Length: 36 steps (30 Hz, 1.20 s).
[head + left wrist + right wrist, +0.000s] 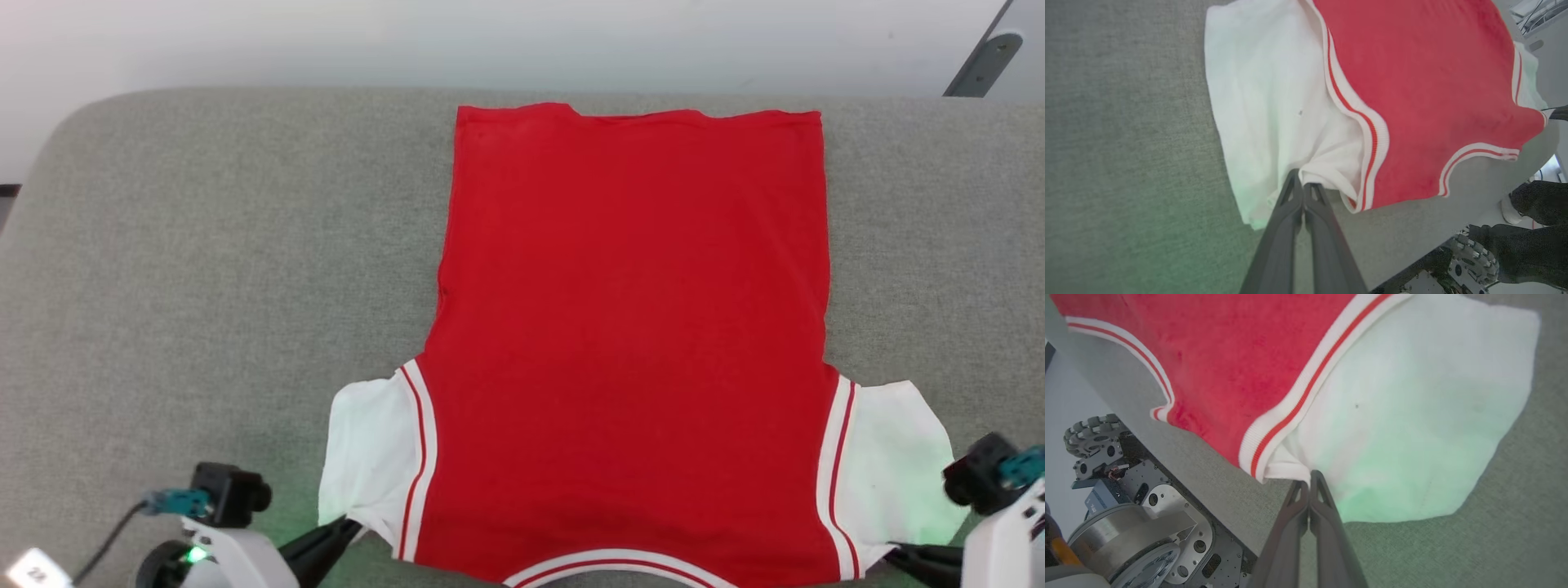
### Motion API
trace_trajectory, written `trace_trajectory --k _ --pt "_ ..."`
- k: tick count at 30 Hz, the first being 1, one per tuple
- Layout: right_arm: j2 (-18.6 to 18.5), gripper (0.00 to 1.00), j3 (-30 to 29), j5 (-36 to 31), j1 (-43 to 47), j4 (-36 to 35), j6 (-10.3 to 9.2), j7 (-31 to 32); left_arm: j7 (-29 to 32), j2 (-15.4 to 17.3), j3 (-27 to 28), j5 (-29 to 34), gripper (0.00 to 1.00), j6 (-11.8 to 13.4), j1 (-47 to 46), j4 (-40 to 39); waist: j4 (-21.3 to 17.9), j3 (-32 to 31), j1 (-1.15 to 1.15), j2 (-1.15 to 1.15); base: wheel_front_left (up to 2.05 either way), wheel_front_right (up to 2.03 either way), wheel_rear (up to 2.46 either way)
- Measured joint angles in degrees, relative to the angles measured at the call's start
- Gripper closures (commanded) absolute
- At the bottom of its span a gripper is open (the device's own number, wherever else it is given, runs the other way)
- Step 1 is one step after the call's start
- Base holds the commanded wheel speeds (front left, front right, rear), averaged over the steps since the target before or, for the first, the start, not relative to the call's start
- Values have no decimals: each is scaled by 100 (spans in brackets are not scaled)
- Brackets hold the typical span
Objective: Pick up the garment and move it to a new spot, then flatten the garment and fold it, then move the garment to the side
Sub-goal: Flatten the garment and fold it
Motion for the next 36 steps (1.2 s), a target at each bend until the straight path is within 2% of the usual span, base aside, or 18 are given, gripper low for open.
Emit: trace_trajectory --k 8,15,16,17,18,19,24,30,33,36 --pt "737 100 -140 -847 99 567 0 320 -115 -704 8 156 100 -144 38 892 35 105 0 0 0 0 0" --pt "1013 100 -176 -1212 98 799 0 256 -211 -987 20 296 100 -276 58 1358 11 92 0 0 0 0 0" --pt "1033 88 -198 -1239 100 804 0 225 -227 -1003 24 296 100 -287 63 1393 0 91 0 0 0 0 0" --pt "1048 60 -222 -1263 102 795 1 208 -243 -1016 34 296 100 -298 76 1416 -12 90 0 0 0 0 0" --pt "1061 25 -254 -1281 106 776 1 181 -258 -1022 45 296 100 -321 101 1432 -26 89 0 0 0 0 0" --pt "1061 0 -293 -1308 119 744 2 163 -265 -1024 57 296 100 -332 116 1439 -40 87 0 0 0 0 0" --pt "777 0 -802 -1185 298 302 0 292 -311 -1023 132 311 100 -335 191 1421 -99 72 0 0 0 0 0" --pt "171 0 -2019 -727 567 -604 -1 853 -342 -1034 286 466 100 -250 238 1150 -29 112 -1 0 0 0 0" --pt "51 0 -2683 -579 475 -853 0 1178 -355 -1061 341 584 100 -197 216 962 45 197 0 0 0 0 0" --pt "120 0 -3170 -567 -3 -773 0 1513 -354 -1121 367 742 100 -172 92 794 139 327 0 0 0 0 0"
